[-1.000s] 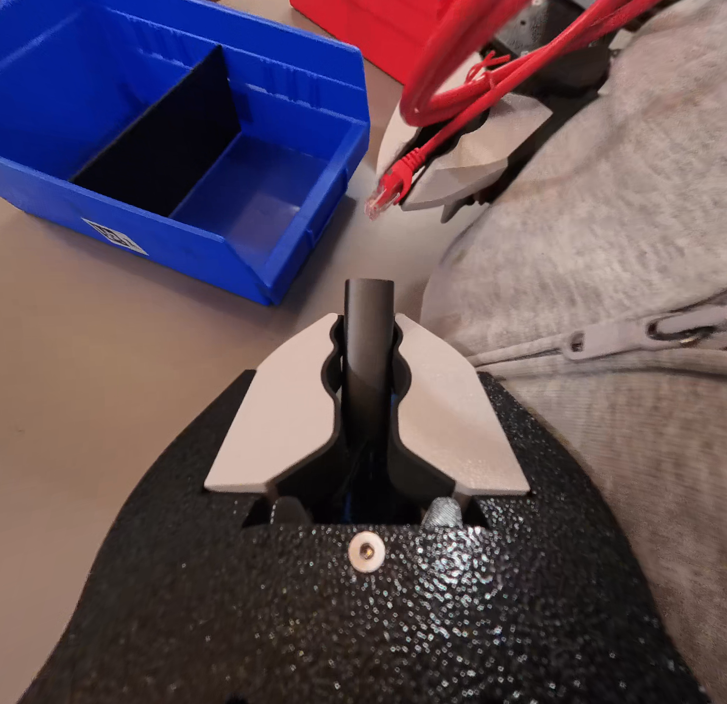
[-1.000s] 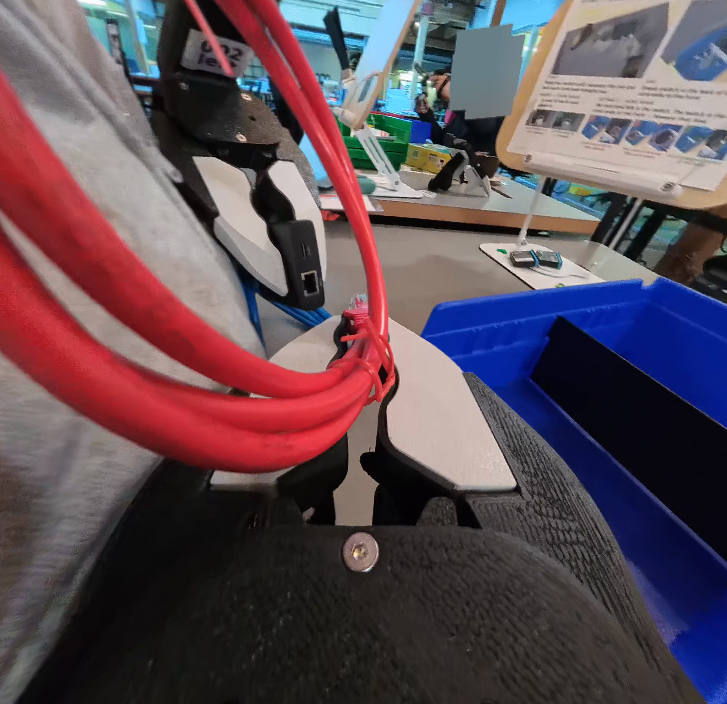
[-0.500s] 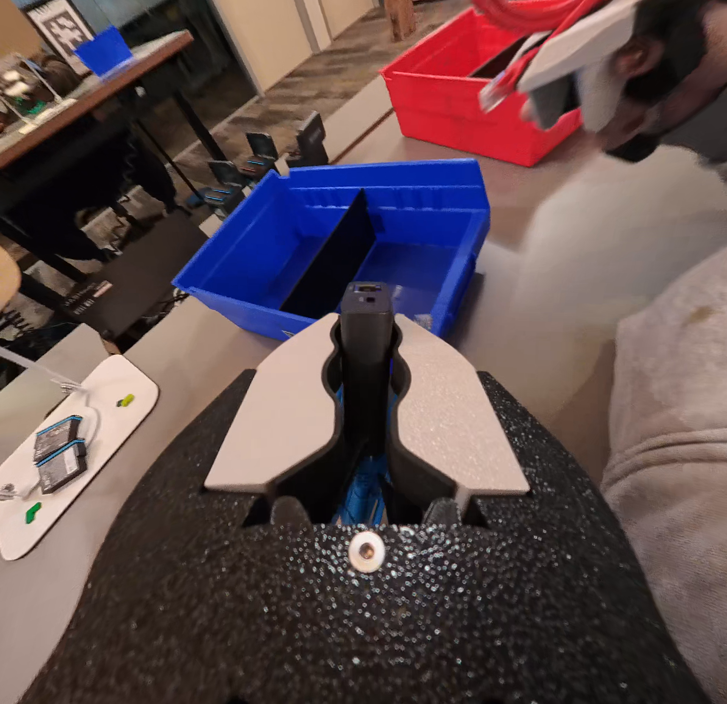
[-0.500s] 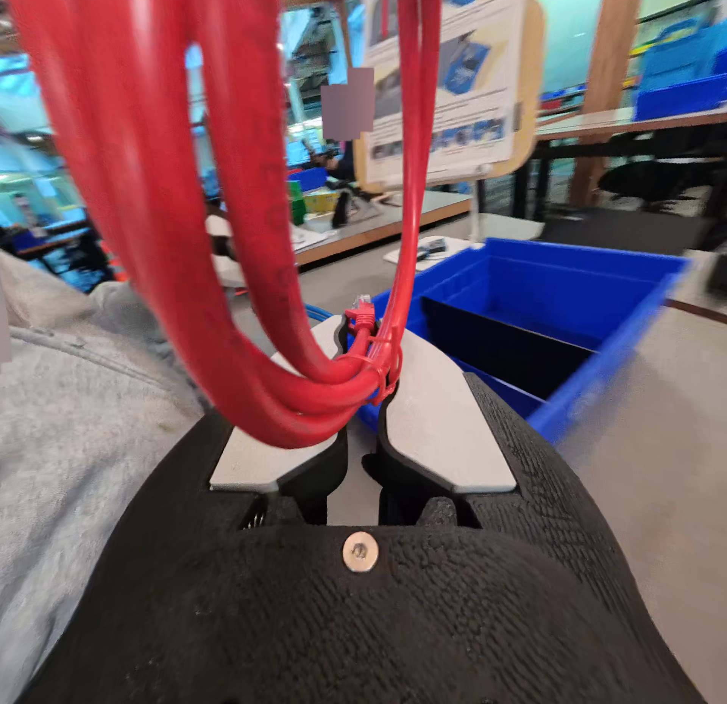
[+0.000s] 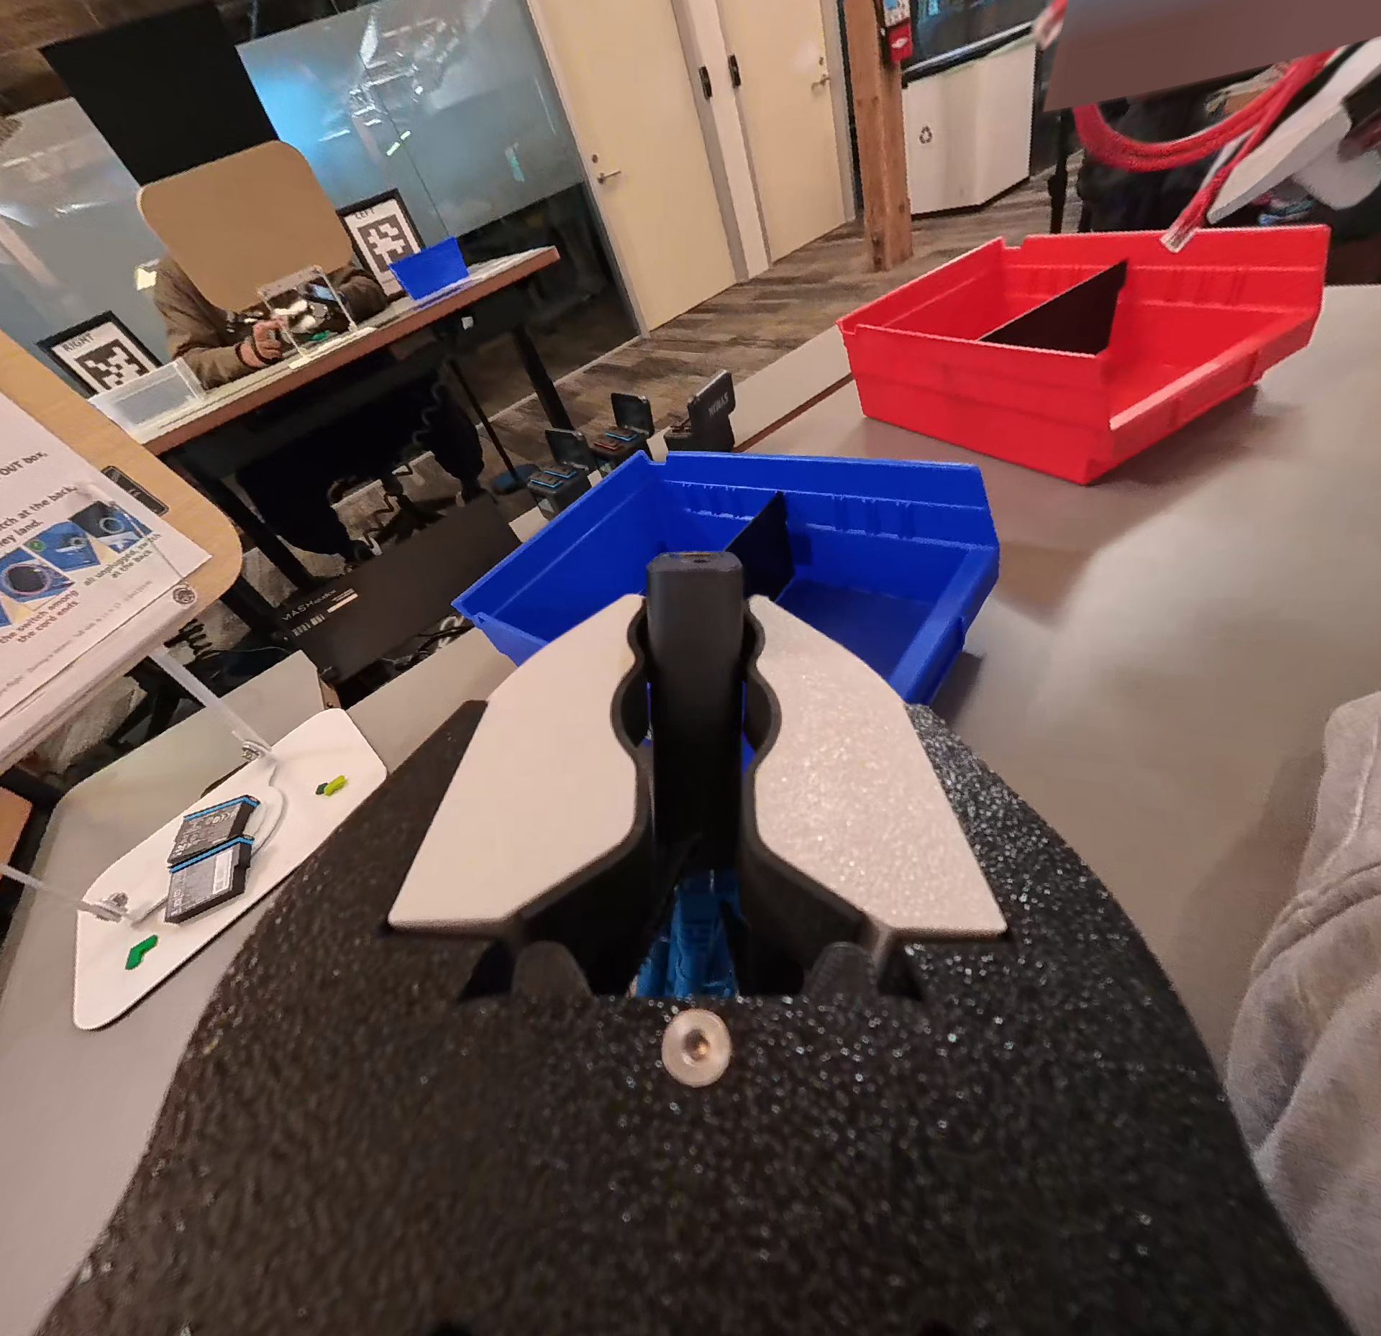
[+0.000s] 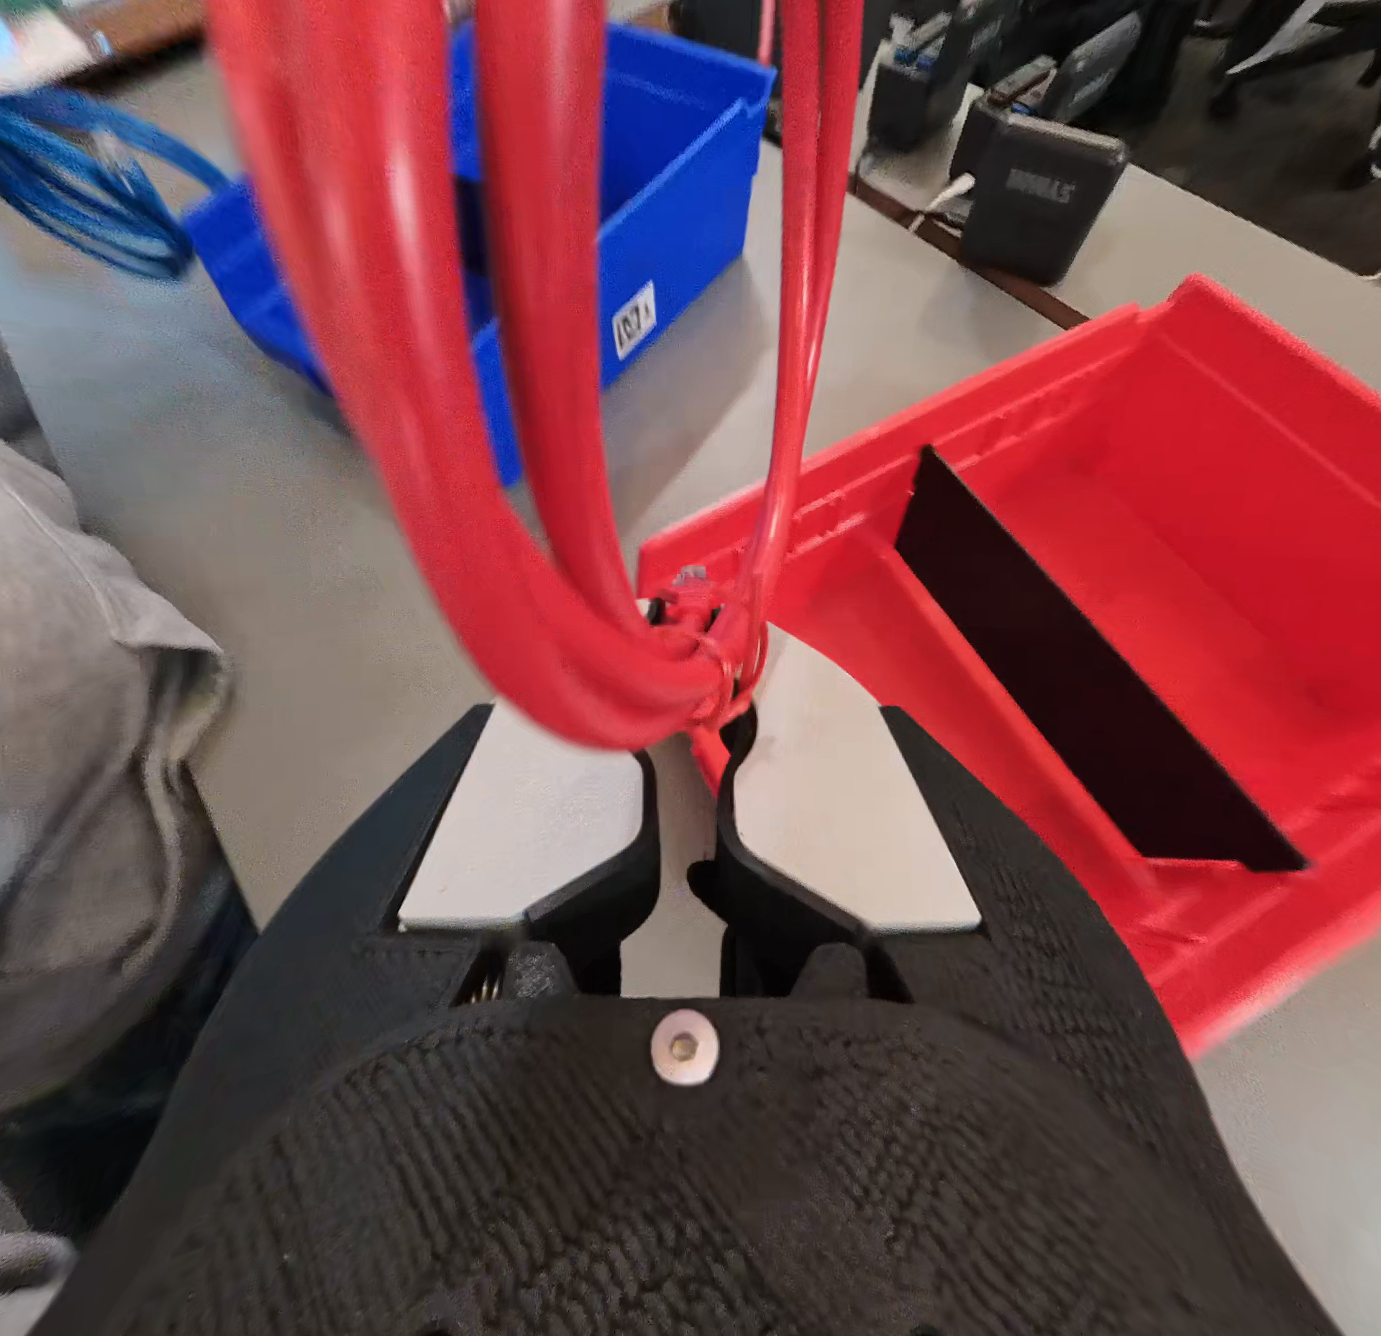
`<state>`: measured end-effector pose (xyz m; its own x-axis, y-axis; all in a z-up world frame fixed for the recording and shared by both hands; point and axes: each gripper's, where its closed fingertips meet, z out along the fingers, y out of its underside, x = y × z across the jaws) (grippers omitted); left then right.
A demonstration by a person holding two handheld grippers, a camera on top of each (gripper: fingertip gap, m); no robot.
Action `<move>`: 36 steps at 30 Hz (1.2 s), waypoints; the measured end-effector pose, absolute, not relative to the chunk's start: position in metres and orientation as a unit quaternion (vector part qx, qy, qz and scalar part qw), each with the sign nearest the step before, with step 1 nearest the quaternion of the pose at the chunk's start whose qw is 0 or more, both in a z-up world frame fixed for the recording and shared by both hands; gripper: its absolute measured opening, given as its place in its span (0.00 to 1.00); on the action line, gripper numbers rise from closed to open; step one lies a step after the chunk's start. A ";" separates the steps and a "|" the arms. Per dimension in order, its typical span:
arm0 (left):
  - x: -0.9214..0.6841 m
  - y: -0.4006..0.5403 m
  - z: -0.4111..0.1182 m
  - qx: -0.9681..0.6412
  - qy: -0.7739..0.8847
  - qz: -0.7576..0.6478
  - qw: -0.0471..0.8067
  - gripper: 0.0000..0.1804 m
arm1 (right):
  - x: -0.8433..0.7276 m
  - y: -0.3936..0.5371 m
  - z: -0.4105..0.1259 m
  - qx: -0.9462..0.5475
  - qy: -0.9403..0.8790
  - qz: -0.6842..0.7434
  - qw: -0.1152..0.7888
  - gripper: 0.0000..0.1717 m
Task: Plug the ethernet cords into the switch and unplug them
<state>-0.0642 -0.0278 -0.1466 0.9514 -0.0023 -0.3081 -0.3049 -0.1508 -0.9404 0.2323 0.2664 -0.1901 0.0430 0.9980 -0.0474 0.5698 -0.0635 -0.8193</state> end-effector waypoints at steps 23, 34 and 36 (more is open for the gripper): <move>-0.053 -0.033 -0.134 -0.723 0.058 0.121 0.677 0.11 | 0.212 0.294 -0.078 -0.441 -0.623 0.365 0.533 0.05; -0.049 -0.023 -0.136 -0.724 0.058 0.114 0.677 0.12 | 0.215 0.369 -0.033 -0.462 -0.608 0.331 0.554 0.00; -0.047 -0.020 -0.138 -0.727 0.059 0.110 0.675 0.11 | 0.208 0.369 -0.054 -0.488 -0.624 0.353 0.497 0.00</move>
<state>-0.0472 -0.0196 -0.1383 0.9689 0.0622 -0.2396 -0.2343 -0.0820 -0.9687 0.2078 0.3692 -0.0543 -0.0289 0.9608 0.2758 0.2584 0.2737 -0.9265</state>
